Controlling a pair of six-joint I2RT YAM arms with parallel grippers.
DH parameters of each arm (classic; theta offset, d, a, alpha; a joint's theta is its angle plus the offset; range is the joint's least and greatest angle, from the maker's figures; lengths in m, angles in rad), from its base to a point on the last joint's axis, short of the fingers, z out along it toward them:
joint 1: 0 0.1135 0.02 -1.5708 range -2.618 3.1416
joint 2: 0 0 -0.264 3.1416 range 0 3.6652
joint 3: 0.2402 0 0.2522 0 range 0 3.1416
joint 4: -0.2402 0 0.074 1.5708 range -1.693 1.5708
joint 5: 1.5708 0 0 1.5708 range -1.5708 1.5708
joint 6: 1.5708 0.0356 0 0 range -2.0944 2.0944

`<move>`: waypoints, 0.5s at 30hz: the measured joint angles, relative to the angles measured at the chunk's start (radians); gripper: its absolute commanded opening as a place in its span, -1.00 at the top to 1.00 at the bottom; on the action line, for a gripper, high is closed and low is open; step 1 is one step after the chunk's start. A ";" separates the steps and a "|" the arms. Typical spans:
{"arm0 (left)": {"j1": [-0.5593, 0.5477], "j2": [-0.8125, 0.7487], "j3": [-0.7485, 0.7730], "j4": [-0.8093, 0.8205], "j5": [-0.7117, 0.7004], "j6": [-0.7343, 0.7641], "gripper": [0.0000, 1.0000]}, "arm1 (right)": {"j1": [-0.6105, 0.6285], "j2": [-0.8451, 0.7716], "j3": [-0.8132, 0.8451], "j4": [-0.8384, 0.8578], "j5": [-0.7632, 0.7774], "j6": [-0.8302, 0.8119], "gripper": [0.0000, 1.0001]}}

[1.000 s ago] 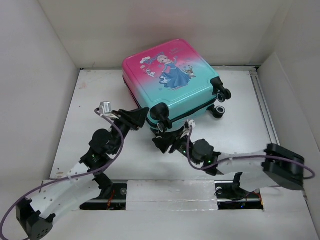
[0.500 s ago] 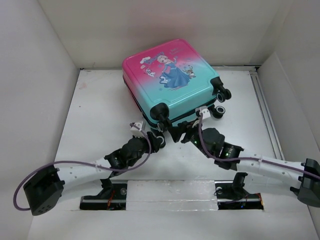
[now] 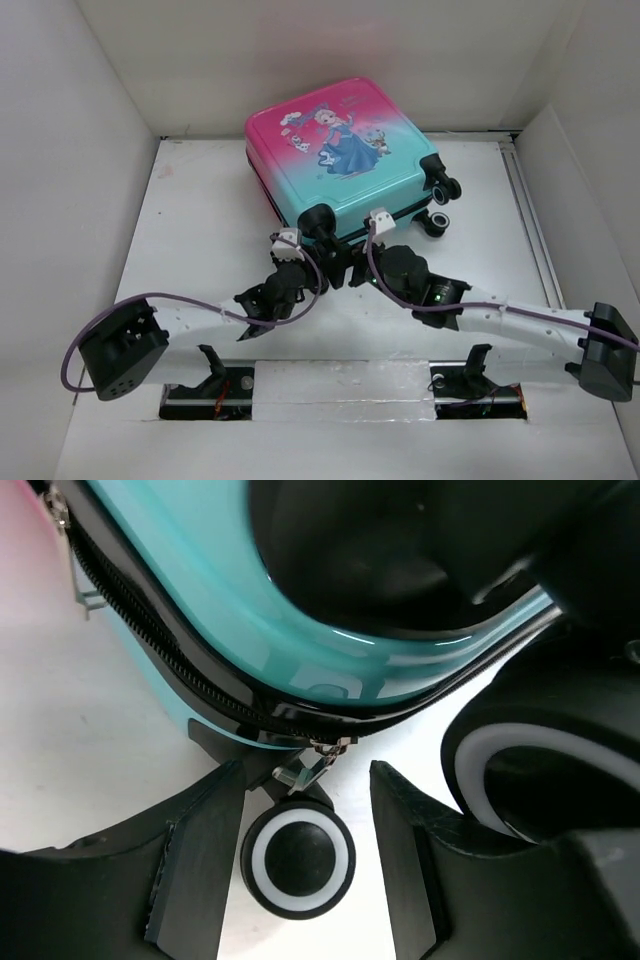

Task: Pack the luggage

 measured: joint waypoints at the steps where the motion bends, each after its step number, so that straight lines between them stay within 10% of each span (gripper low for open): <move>1: 0.000 0.007 0.004 0.002 -0.014 0.003 0.03 | 0.000 0.015 0.014 -0.010 0.000 -0.002 -0.59; 15: 0.000 0.093 0.020 0.076 -0.119 0.002 0.24 | -0.036 0.152 0.163 -0.105 0.060 -0.043 -0.69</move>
